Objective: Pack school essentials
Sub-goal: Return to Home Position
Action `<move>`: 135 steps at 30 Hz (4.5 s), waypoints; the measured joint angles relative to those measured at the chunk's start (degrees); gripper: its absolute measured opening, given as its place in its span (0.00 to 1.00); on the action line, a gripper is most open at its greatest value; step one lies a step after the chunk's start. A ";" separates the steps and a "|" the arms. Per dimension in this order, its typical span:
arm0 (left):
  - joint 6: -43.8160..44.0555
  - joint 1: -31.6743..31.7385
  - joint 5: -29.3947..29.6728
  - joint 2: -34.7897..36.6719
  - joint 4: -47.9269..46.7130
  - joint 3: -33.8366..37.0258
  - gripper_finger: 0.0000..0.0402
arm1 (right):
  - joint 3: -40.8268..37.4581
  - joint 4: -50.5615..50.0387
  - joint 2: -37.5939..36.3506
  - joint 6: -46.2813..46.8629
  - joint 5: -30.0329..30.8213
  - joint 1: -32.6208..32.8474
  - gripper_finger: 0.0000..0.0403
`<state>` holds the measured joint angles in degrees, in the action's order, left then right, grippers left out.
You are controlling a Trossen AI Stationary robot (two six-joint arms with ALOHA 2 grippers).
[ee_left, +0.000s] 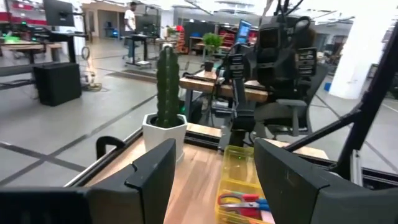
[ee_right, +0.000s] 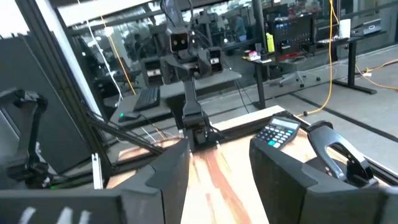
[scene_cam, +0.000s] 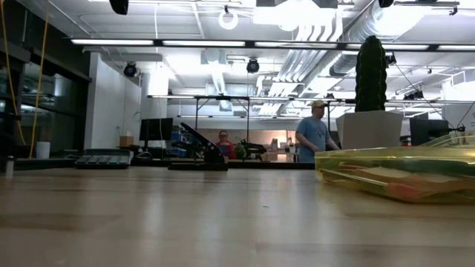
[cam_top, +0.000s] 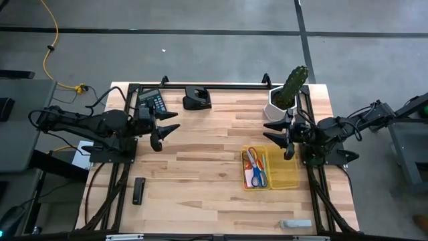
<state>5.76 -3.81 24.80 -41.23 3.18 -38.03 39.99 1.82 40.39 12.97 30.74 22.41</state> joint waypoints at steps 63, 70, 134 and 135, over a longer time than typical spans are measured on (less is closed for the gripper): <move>7.58 7.61 -15.35 39.52 -1.20 37.37 0.00 | -0.01 -20.02 -5.82 21.87 0.28 2.29 0.21; 7.58 7.61 -15.33 39.52 -1.18 37.37 0.00 | -10.58 -10.64 -19.98 15.79 -6.79 2.98 0.05; 7.58 7.61 -15.29 39.35 -1.17 37.35 0.01 | -39.37 -0.48 -39.99 -2.95 -27.56 -21.26 0.00; 7.58 7.61 -15.30 39.35 -1.18 37.35 0.01 | -39.37 -0.48 -39.97 -2.75 -27.56 -21.26 0.00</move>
<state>13.34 3.79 9.51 -1.88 2.00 -0.69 0.62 1.34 0.43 10.22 3.18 1.15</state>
